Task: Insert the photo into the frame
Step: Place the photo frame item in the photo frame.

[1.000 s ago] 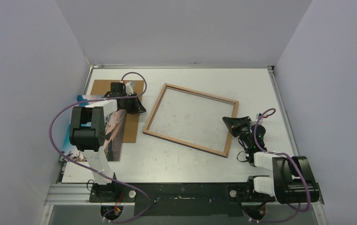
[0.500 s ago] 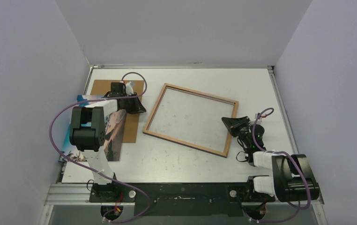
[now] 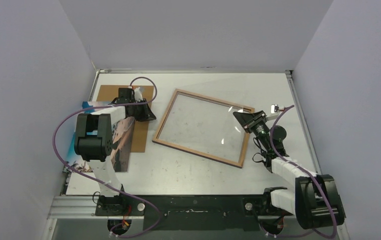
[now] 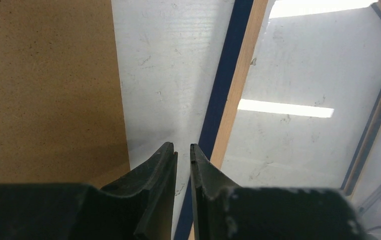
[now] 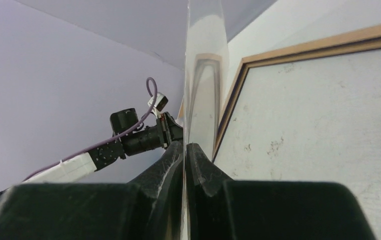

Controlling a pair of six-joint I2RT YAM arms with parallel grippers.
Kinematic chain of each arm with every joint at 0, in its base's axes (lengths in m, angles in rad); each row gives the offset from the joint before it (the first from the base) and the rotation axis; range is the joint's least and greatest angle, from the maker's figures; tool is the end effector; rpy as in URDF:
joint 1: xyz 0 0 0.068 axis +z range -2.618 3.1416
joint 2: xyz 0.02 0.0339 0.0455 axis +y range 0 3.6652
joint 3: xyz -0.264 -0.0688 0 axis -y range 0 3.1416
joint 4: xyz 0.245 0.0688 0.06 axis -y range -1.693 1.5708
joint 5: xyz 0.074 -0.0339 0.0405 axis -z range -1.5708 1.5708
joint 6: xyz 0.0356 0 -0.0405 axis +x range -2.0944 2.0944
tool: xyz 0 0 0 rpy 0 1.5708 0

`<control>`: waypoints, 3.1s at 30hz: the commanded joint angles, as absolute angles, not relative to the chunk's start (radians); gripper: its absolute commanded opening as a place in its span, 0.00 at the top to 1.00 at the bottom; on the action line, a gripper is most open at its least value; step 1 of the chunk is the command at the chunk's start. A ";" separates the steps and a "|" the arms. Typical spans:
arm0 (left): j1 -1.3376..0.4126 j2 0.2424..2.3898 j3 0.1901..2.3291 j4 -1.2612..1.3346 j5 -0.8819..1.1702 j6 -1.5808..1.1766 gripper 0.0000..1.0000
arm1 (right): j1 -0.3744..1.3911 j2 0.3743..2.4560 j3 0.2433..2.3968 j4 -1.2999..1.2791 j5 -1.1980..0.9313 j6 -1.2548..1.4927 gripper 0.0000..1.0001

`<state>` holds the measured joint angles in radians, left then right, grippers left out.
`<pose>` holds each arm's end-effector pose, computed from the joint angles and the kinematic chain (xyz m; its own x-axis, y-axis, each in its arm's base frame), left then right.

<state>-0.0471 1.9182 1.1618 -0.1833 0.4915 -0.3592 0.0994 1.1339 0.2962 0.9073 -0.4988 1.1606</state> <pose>0.3902 -0.0352 0.1521 -0.8674 -0.2694 -0.4184 0.0158 0.8255 -0.5641 0.2191 0.0390 0.2181 -0.4878 0.7607 -0.4283 -0.2876 0.3233 0.9016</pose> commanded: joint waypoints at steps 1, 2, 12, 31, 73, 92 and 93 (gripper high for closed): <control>-0.051 1.915 1.172 -0.161 0.512 -0.358 0.85 | 0.107 1.225 0.243 1.092 -0.449 1.231 0.95; -0.051 1.915 1.172 -0.161 0.513 -0.359 0.85 | 0.107 1.245 0.223 1.116 -0.430 1.263 0.95; -0.051 1.923 1.178 -0.166 0.521 -0.360 0.85 | 0.107 1.414 0.187 1.304 -0.374 1.419 0.95; -0.084 1.957 1.172 -0.173 0.524 -0.349 0.94 | 0.107 1.516 0.129 1.311 -0.336 1.572 0.95; -0.075 1.956 1.164 -0.167 0.558 -0.355 0.96 | 0.158 1.452 0.173 1.218 -0.259 1.678 0.95; -0.074 1.963 1.169 -0.175 0.569 -0.351 1.00 | 0.117 1.504 0.134 1.037 -0.292 1.520 0.95; -0.074 1.962 1.170 -0.175 0.568 -0.351 1.00 | 0.117 1.509 0.130 1.043 -0.295 1.528 0.95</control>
